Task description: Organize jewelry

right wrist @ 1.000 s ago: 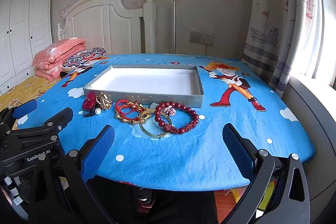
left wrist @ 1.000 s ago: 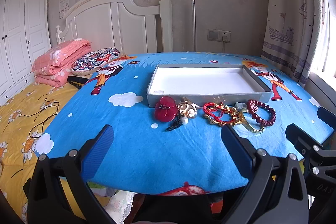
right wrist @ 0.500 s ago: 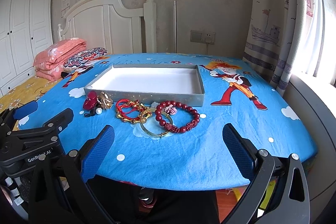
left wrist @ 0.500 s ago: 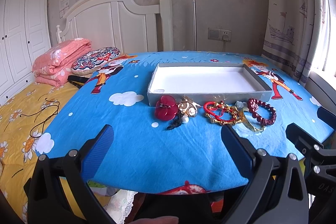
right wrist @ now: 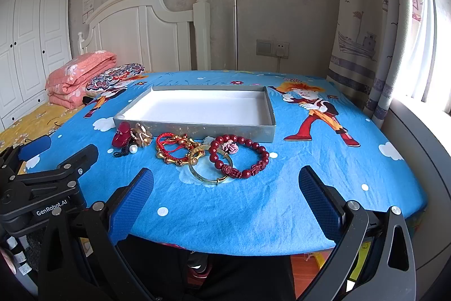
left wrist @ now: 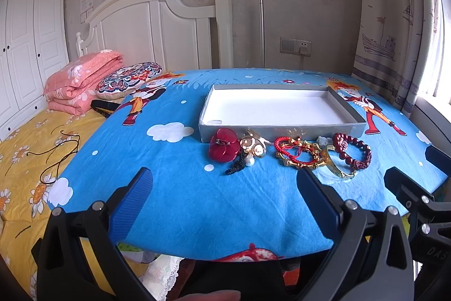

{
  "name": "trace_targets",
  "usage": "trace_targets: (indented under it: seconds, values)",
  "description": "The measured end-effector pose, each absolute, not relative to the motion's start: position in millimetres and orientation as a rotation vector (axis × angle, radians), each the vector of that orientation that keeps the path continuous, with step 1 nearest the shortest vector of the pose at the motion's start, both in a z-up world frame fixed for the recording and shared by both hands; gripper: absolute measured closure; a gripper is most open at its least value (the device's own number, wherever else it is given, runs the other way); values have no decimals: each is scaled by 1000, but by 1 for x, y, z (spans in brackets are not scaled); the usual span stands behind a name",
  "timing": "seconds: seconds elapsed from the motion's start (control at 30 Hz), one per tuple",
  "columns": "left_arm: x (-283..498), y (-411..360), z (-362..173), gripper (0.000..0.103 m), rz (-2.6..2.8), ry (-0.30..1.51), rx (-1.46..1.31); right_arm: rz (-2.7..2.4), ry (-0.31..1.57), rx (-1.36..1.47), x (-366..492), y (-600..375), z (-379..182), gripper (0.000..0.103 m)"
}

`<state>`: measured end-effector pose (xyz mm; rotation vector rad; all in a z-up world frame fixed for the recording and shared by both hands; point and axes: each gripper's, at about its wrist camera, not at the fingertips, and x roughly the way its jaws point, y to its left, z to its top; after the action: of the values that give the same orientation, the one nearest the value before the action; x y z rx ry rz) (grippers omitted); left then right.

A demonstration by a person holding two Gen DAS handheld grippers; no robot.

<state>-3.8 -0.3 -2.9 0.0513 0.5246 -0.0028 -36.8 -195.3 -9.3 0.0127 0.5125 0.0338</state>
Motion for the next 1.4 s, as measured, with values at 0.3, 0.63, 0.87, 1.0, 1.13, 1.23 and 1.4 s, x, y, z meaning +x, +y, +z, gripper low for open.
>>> trace_targets:
  seconds: [0.3, 0.63, 0.87, 1.0, 1.13, 1.23, 1.4]
  values:
    - [-1, 3, -3, 4, -5, 528, 53, 40, 520, 12, -35, -195, -11, 7]
    - [-2, 1, 1, 4, -14, 520, 50, 45, 515, 20, -36, -196, -10, 7]
    - [-5, 0, 3, 4, -18, 515, 60, 45, 513, 27, -37, -197, -8, 7]
    - [-6, 0, 3, 4, -18, 513, 61, 46, 510, 25, -38, -197, -8, 7]
    - [-6, 1, 2, 4, -15, 518, 56, 38, 512, 32, -38, -199, -8, 7]
    - [-6, 5, 2, 4, -11, 523, 42, 36, 508, 49, -39, -202, -7, 7]
    - [-6, 14, 2, 4, 9, 526, 8, 74, 527, 63, -37, -202, -8, 7]
